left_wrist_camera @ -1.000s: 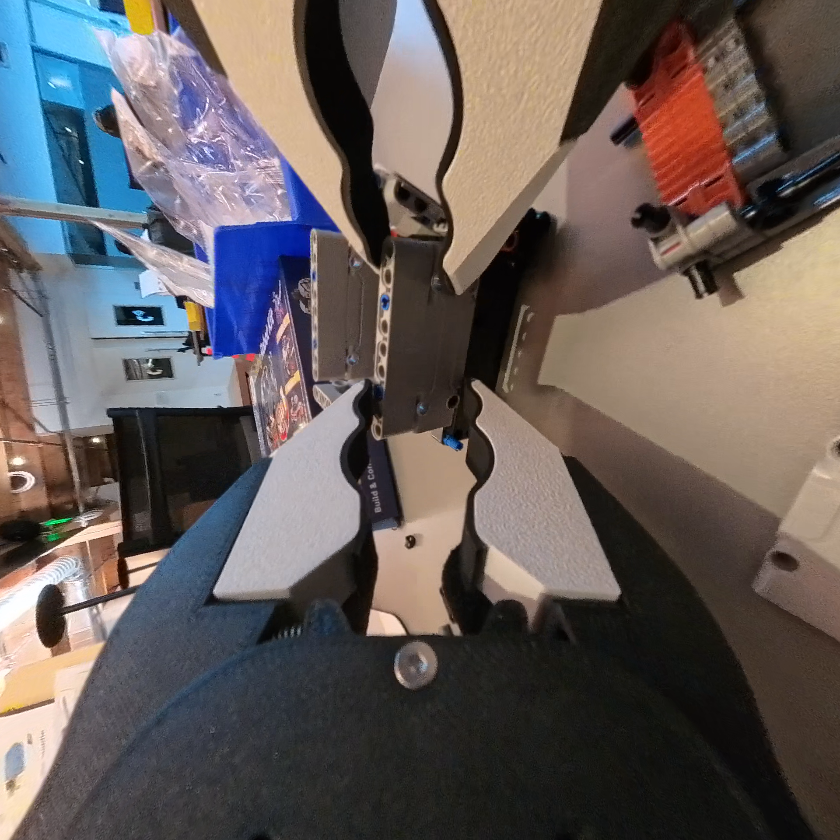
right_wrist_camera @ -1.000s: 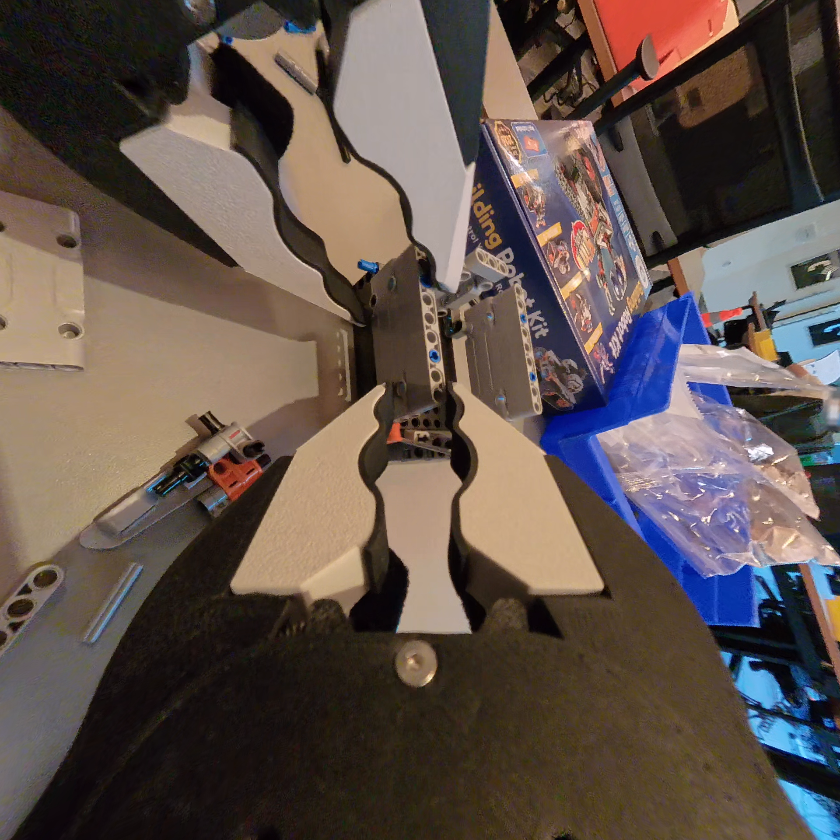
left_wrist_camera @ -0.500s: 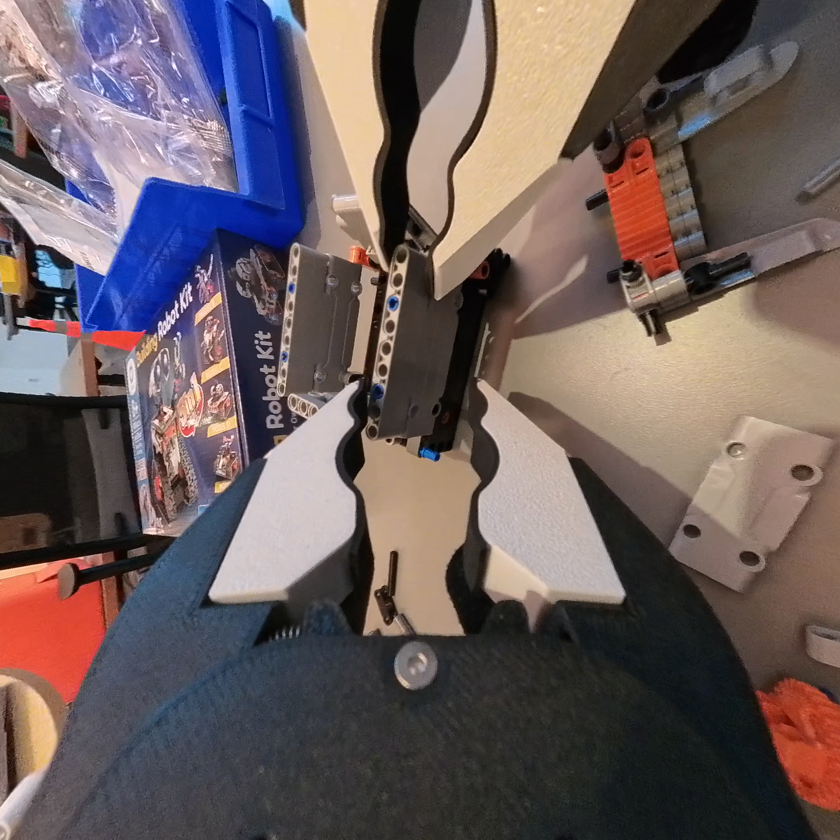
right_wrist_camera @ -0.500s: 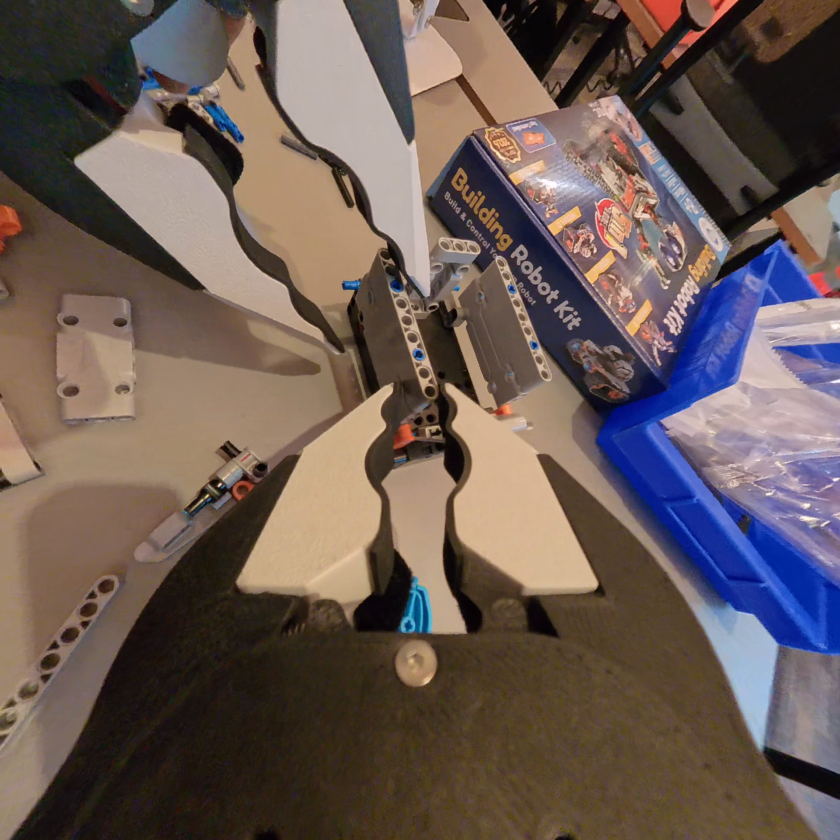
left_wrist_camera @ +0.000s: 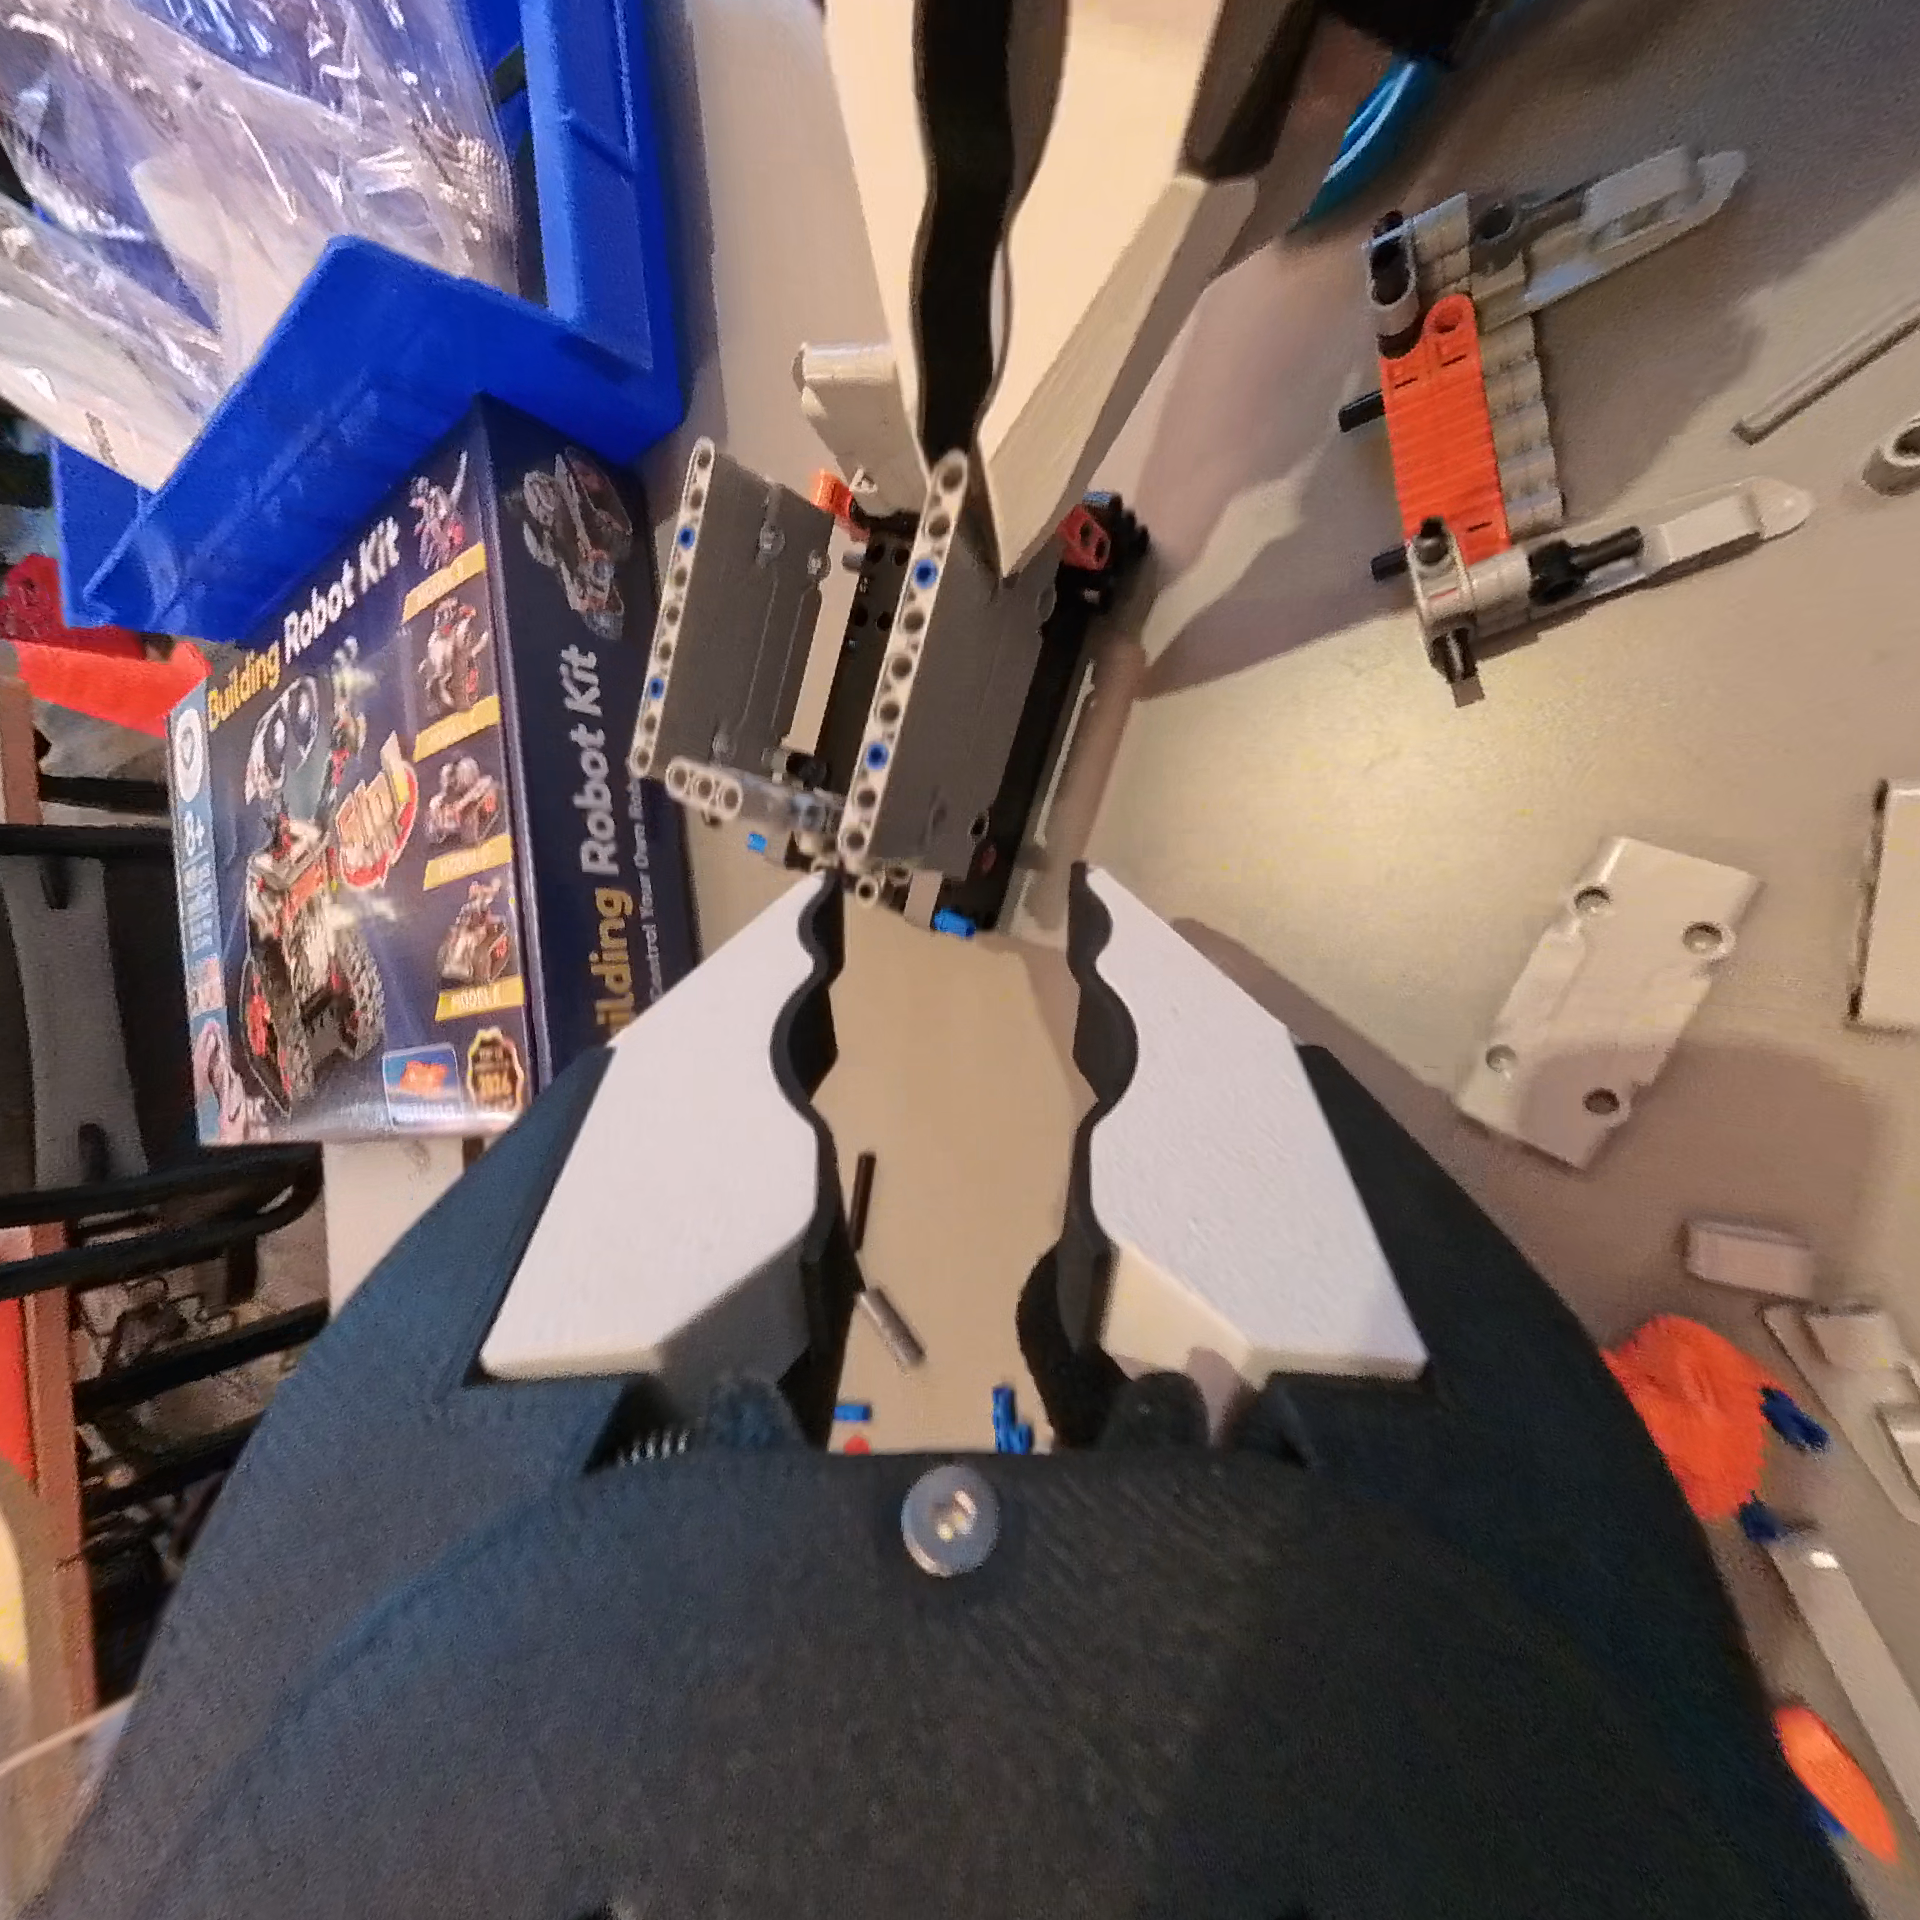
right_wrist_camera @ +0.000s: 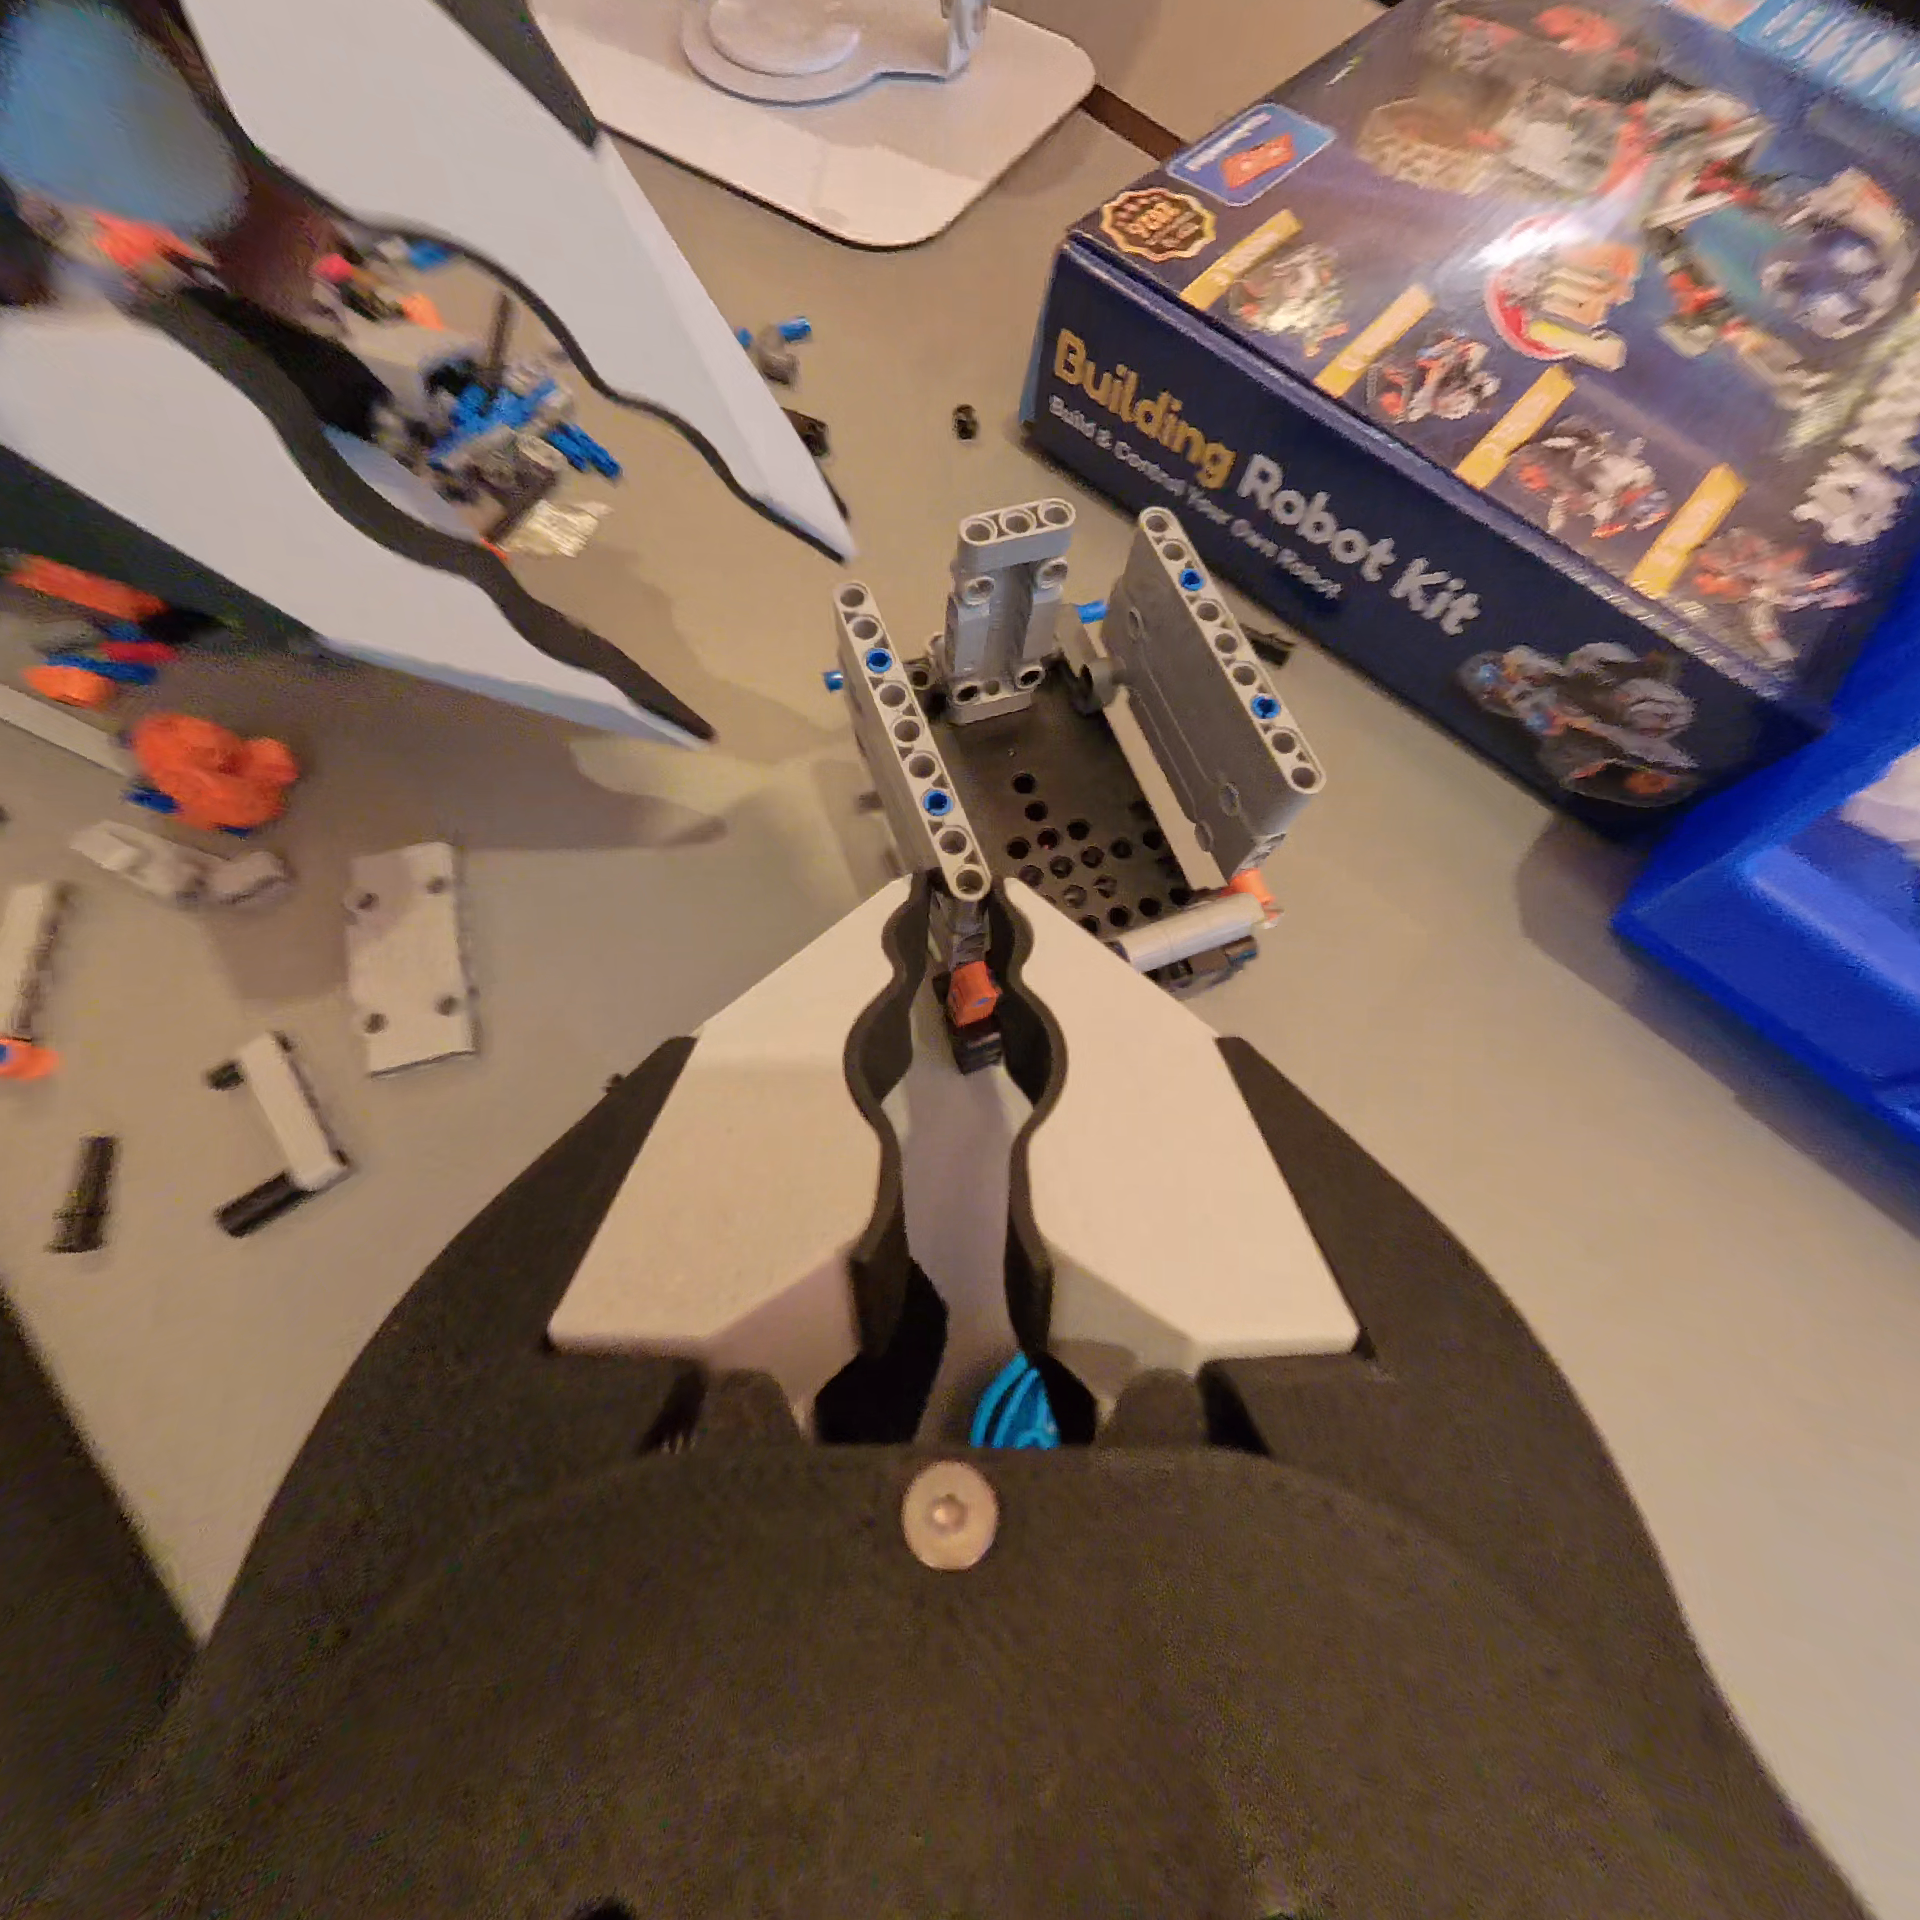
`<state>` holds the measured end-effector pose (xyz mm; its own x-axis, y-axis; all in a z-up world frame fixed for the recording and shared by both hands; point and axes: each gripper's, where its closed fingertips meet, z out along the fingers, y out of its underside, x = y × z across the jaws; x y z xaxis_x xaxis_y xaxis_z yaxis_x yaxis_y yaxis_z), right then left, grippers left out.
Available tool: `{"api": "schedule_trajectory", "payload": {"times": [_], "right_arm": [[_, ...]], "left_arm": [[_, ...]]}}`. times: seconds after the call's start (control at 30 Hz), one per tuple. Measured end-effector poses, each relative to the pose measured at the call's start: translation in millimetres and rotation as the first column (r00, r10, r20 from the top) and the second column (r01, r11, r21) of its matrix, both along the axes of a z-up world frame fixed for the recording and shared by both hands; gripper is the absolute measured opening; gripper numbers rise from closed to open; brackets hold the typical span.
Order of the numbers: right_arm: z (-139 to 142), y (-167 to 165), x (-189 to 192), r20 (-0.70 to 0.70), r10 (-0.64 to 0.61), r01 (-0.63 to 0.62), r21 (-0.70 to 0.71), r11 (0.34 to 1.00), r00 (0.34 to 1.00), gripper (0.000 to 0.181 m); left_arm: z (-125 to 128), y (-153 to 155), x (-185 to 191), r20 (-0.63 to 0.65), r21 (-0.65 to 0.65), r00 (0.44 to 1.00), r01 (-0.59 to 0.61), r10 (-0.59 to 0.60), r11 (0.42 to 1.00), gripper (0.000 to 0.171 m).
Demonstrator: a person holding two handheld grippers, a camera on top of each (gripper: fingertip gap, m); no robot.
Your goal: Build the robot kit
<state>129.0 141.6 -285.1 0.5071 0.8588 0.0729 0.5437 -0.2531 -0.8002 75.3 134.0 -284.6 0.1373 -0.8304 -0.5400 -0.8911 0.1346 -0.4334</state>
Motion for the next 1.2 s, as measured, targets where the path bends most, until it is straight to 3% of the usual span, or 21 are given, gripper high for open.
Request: {"api": "schedule_trajectory", "payload": {"times": [0.1,0.3,0.6,0.7,0.83,1.2], "right_arm": [[6,1,3,0.062,-0.026,0.019,0.113,0.993,0.998,0.025],[24,-4,12,0.053,-0.067,0.053,0.225,0.973,0.996,0.026],[32,-8,17,0.048,-0.105,0.087,0.283,0.955,0.993,0.02],[26,-5,20,0.102,-0.116,0.079,0.315,0.946,0.988,0.019],[29,-5,19,0.071,-0.104,0.077,0.315,0.946,0.992,0.023],[34,-3,26,-0.006,-0.116,0.112,0.293,0.949,0.993,0.022]], "left_arm": [[7,-7,-17,0.01,-0.019,1.0,-0.028,0.028,0.999,0.041],[8,-30,-64,0.036,-0.099,0.993,-0.109,0.113,0.989,0.043],[5,-56,-120,0.196,-0.221,0.944,-0.222,0.267,0.95,0.054],[-5,-60,-134,0.195,-0.254,0.93,-0.26,0.312,0.932,0.06],[-7,-58,-152,0.168,-0.236,0.926,-0.295,0.338,0.926,0.061],[20,-68,-222,0.19,-0.318,0.871,-0.382,0.453,0.868,0.06]]}}
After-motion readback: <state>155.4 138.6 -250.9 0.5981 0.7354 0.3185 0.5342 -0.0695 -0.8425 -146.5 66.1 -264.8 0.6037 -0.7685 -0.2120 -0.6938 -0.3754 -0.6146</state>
